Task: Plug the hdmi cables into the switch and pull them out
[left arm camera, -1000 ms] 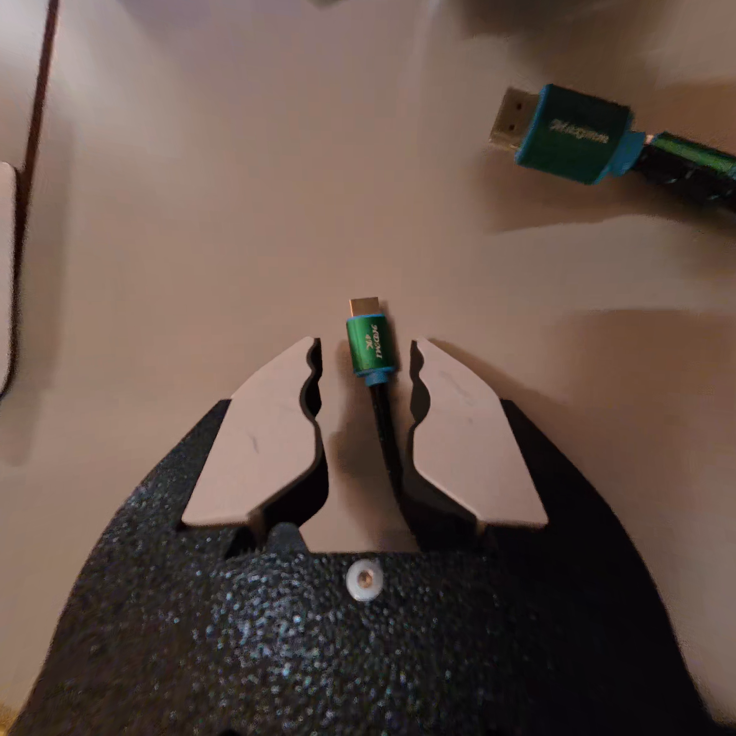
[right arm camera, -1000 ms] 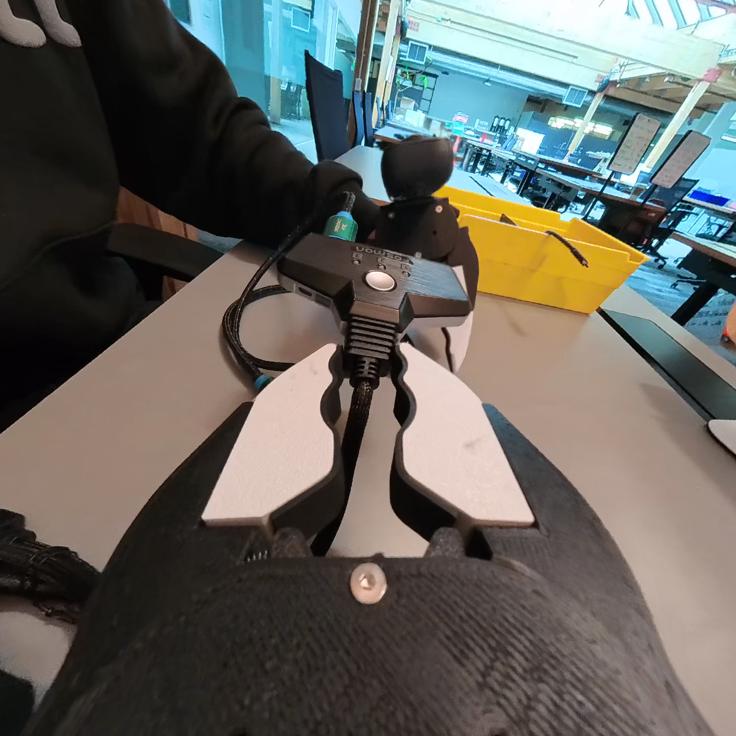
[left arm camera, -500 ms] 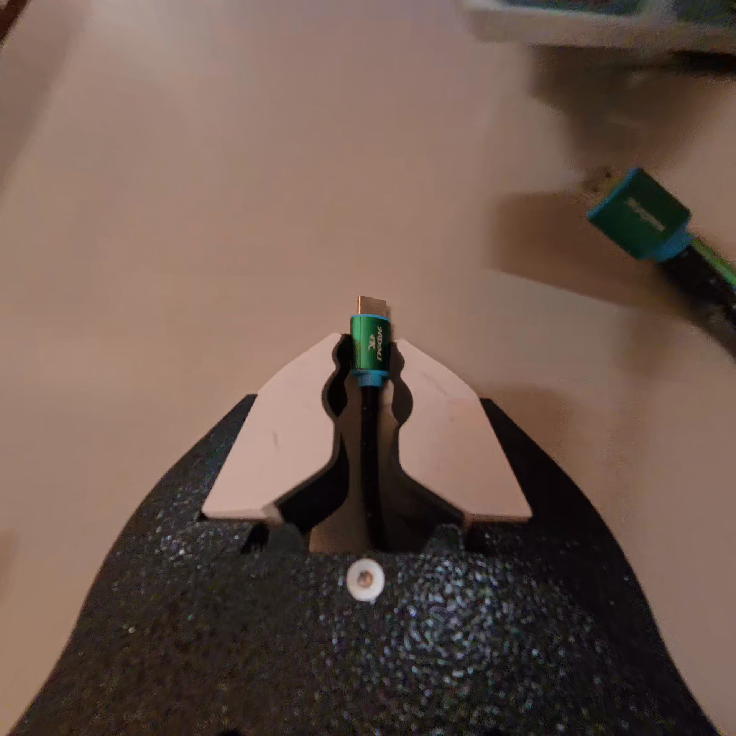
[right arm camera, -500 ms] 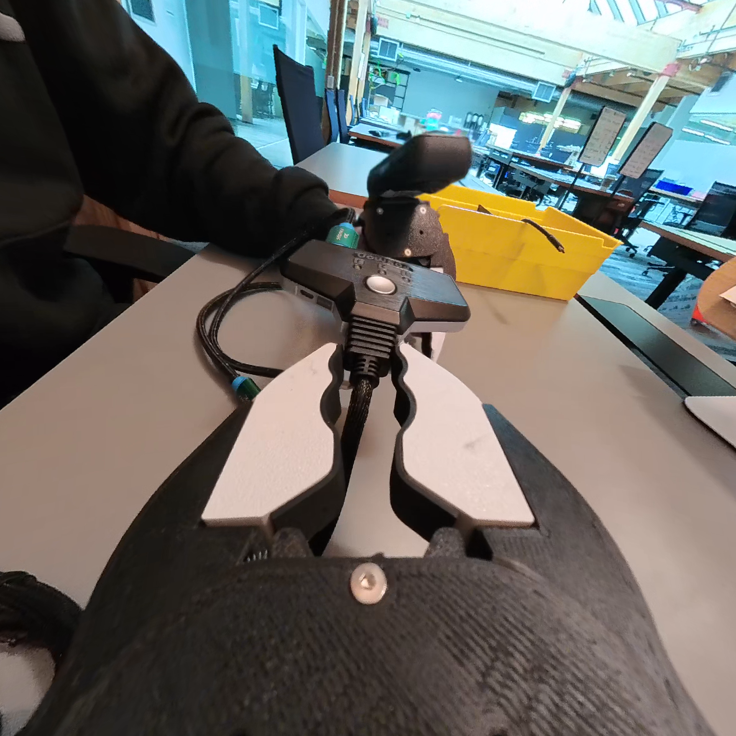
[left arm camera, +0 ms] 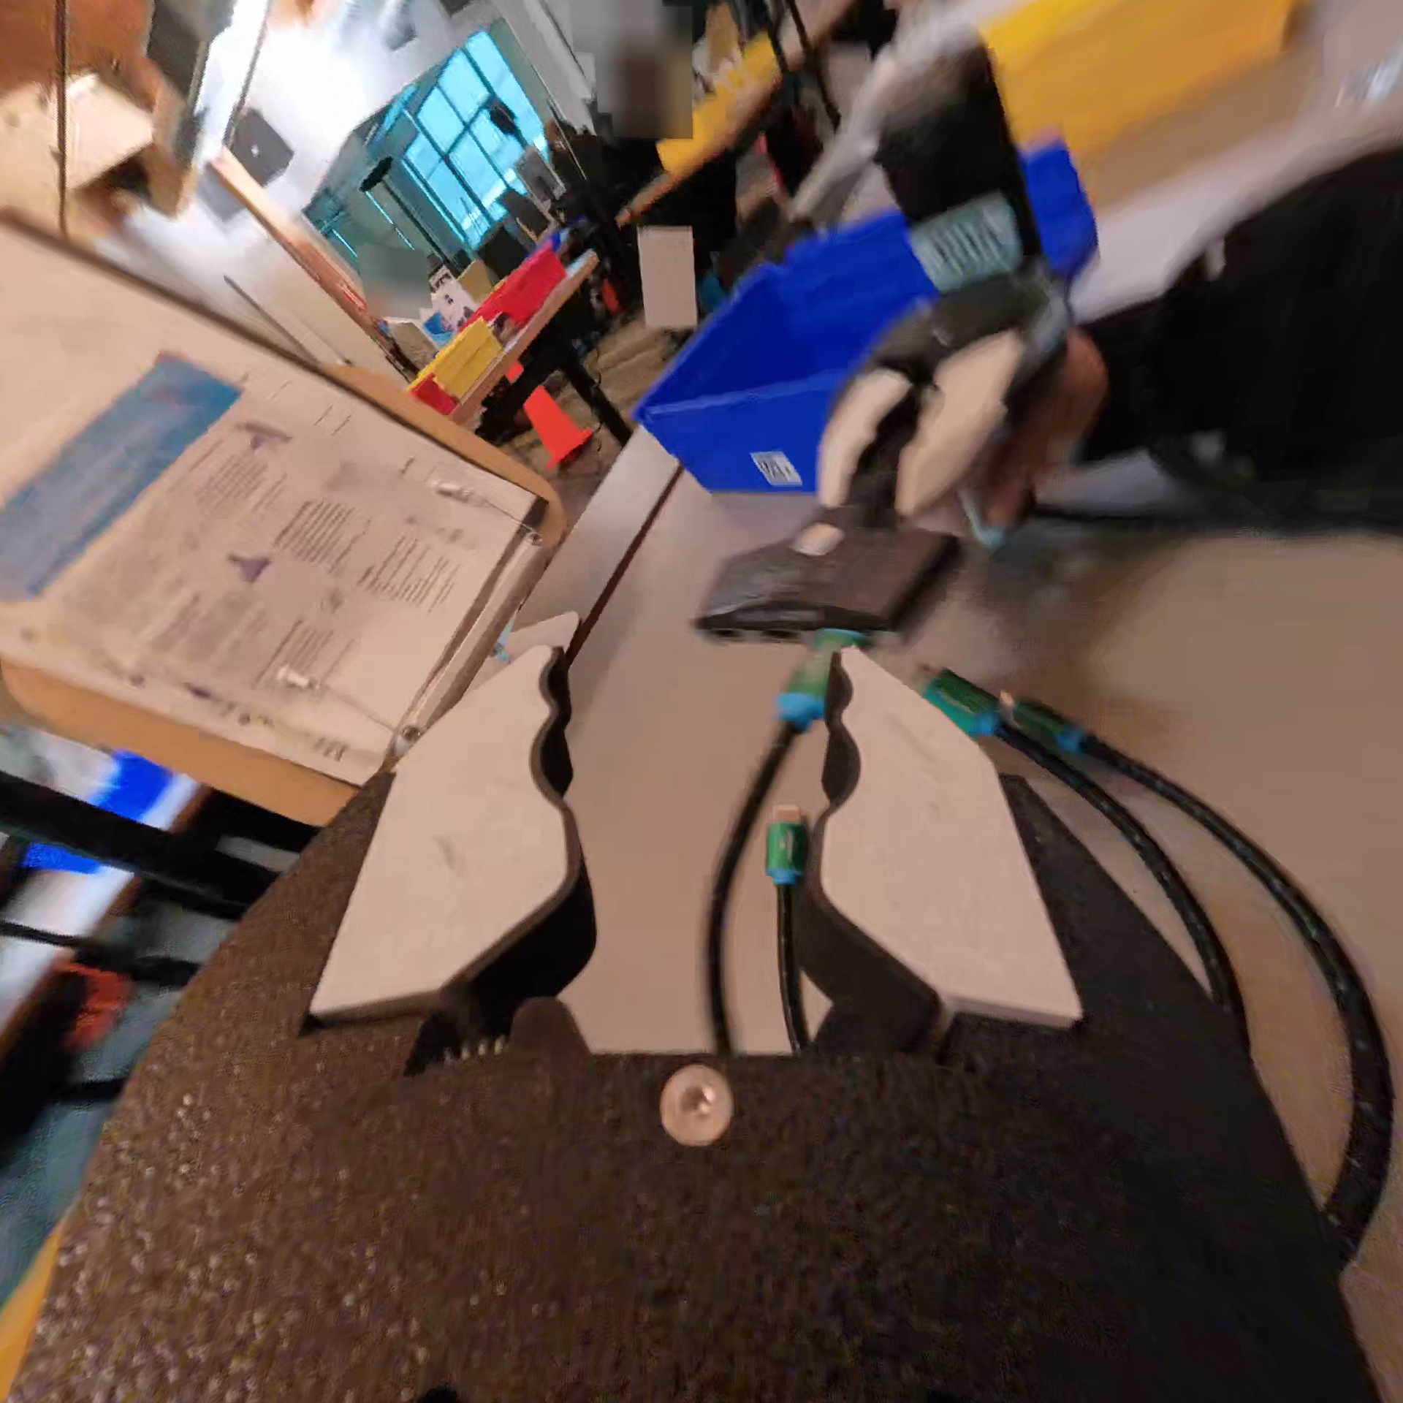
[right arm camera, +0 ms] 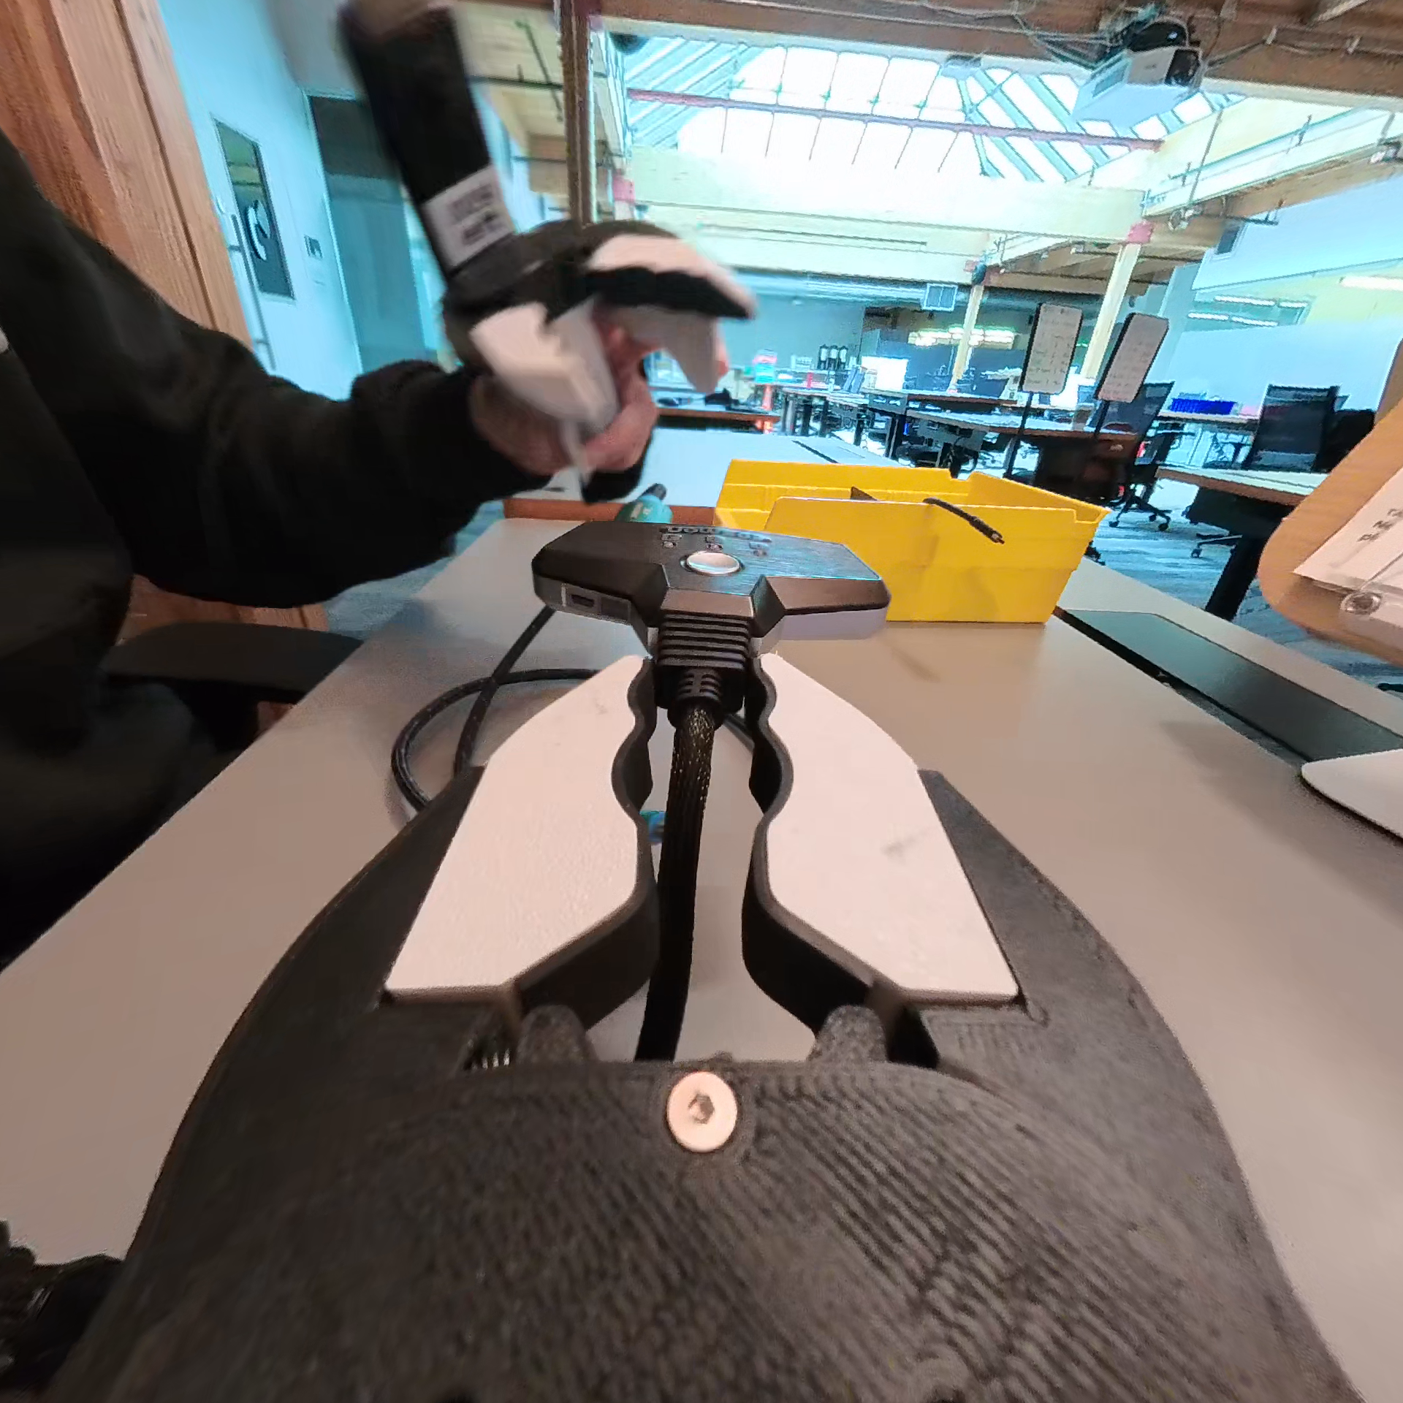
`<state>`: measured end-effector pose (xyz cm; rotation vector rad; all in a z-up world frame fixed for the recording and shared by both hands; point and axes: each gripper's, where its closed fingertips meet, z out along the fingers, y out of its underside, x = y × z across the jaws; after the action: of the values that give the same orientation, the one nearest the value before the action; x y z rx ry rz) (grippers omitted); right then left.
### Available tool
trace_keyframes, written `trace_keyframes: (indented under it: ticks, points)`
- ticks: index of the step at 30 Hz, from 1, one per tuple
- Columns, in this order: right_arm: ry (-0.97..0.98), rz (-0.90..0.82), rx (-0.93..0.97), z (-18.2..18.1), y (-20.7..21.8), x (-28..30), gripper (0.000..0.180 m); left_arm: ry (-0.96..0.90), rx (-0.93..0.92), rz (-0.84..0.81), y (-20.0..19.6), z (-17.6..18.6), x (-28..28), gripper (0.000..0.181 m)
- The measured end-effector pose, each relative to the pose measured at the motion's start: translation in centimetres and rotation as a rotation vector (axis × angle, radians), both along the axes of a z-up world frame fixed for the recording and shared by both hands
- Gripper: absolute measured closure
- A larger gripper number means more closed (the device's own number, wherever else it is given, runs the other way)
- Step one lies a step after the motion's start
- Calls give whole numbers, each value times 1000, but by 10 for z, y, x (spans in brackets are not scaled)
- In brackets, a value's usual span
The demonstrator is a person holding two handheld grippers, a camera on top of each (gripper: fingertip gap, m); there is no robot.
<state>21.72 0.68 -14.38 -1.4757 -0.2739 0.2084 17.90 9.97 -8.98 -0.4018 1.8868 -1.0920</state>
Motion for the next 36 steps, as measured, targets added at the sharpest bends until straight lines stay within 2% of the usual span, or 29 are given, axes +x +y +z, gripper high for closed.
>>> trace_keyframes:
  ticks: [2, 4, 7, 8, 9, 11, 14, 17, 23, 25, 28, 30, 36]
  points:
    - [25, 26, 6, 2, 5, -4, 158, -95, 249, 63, -22, -32, -5, 114]
    - [40, 45, 21, 4, 8, -9, 157, -239, 463, 156, -29, -48, 1, 117]
    - [51, 61, 34, 5, 10, -15, 157, -343, 606, 209, -38, -59, 12, 127]
    - [65, 61, 27, 4, 12, -15, 157, -378, 620, 239, -38, -58, 16, 136]
    - [84, 70, 9, 2, 12, -16, 157, -440, 635, 290, -36, -51, 20, 157]
    - [126, 61, 20, 4, 13, -14, 157, -469, 660, 322, -34, -43, 23, 158]
    - [185, 5, 189, 28, 11, -9, 158, -496, 669, 410, -36, -25, 26, 158]
    - [160, -38, 330, 47, 3, -6, 157, -507, 650, 414, -42, -10, 30, 158]
    - [174, -124, 351, 54, -1, 0, 155, -532, 737, 414, -43, -4, 39, 159]
    - [163, -168, 355, 54, 0, 4, 149, -517, 740, 409, -42, -4, 40, 159]
    - [152, -173, 352, 55, 0, 4, 149, -508, 753, 410, -41, -4, 40, 159]
    - [132, -160, 356, 56, 0, 1, 157, -489, 751, 411, -42, -4, 42, 159]
    - [116, -189, 317, 59, -2, 1, 157, -481, 725, 414, -43, -1, 43, 159]
